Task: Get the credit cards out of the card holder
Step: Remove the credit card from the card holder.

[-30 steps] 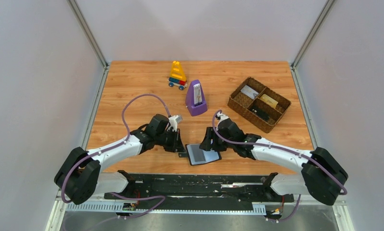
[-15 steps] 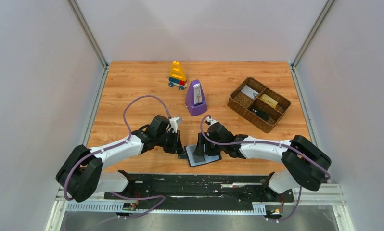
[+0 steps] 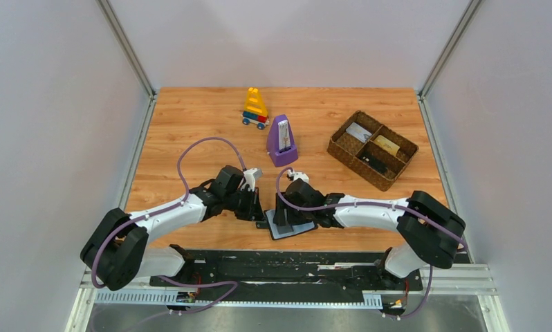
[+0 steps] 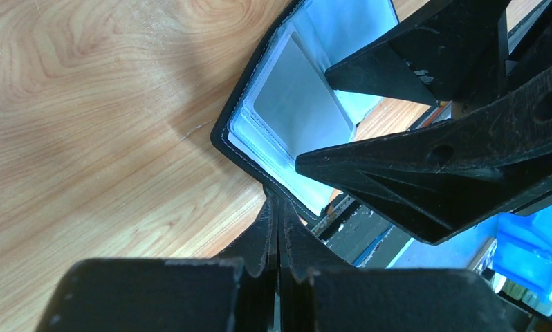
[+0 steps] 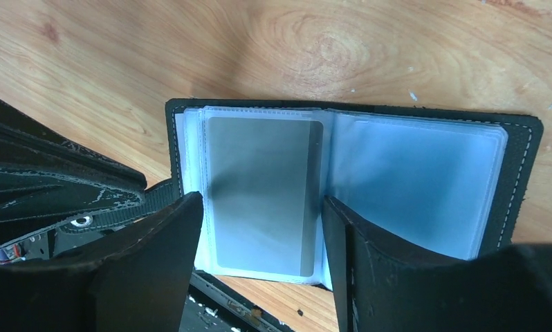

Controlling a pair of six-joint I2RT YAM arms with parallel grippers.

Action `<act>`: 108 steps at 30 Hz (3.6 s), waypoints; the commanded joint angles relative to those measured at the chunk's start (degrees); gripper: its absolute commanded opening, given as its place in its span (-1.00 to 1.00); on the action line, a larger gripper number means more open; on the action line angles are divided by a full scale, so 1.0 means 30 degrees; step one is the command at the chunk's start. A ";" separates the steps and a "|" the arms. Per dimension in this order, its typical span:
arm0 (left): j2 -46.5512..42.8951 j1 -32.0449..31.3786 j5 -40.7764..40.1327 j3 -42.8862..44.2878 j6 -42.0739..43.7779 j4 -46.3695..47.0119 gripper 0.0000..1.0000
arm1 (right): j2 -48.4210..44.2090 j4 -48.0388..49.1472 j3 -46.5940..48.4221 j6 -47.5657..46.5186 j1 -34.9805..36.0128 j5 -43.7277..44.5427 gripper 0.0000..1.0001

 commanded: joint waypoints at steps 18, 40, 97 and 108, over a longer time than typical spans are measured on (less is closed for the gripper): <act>-0.0596 -0.0068 0.0119 0.0058 0.0271 0.0464 -1.00 | -0.0493 -0.2761 0.0598 0.0516 0.0640 0.4156 0.29; -0.0362 -0.0049 0.0254 0.0009 0.0193 0.0784 -1.00 | -0.1645 -0.1021 0.0187 -0.0260 0.0642 0.1679 0.31; -0.0406 -0.0049 0.0434 0.0287 0.0274 0.0632 -1.00 | -0.2141 -0.1564 0.0212 -0.0570 0.0639 0.1741 0.29; -0.0779 -0.0055 0.0532 0.0150 0.0118 0.0617 -1.00 | -0.0769 -0.0996 0.0209 -0.0571 0.0641 0.1188 0.24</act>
